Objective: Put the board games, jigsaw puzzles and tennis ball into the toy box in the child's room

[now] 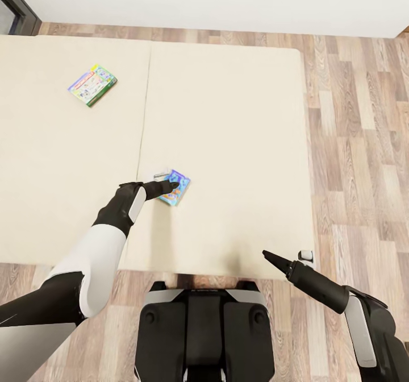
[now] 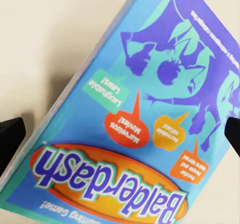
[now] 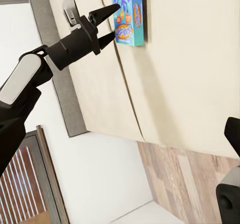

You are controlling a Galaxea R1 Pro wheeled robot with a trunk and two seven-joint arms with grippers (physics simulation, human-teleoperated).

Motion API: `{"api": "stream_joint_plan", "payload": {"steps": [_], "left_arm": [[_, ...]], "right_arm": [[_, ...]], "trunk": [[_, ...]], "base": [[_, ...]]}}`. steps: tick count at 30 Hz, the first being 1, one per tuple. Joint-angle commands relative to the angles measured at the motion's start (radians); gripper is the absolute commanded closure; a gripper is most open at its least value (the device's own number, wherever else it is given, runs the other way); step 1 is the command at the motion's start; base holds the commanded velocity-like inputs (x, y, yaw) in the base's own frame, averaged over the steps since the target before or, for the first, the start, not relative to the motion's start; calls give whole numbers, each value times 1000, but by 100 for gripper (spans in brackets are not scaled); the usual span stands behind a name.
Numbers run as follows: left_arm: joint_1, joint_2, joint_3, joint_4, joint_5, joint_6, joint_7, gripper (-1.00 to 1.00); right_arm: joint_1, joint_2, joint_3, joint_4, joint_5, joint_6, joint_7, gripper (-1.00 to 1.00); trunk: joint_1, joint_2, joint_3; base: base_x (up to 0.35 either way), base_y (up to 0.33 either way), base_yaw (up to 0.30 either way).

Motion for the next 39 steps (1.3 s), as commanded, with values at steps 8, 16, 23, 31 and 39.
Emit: {"api": "stream_joint_plan", "payload": {"steps": [8, 16, 23, 31, 39], "left_arm": [[0, -1, 7, -2, 1, 6, -7, -100], [0, -2, 6, -2, 1, 5, -6, -100], [0, -3, 5, -1, 0, 5, -4, -100], [0, -2, -84, -1, 2, 4, -3, -100], [0, -2, -98, -1, 1, 5, -3, -100]], "right_arm": [[1, -1, -2, 1, 0, 4, 3, -100], [1, -2, -2, 1, 0, -1, 3, -100], [1, -2, -2, 1, 0, -2, 3, -100], [1, 0, -2, 1, 0, -2, 3, -100], [1, 0, -2, 1, 0, -2, 3, -100]], "trunk": [[1, -2, -9], [1, -2, -10], [1, -2, -10], [1, -2, -10], [1, -2, -8]], "base": [[0, 0, 0], [0, -14, 0], [0, -177, 0], [0, -192, 0], [0, -167, -24]]}}
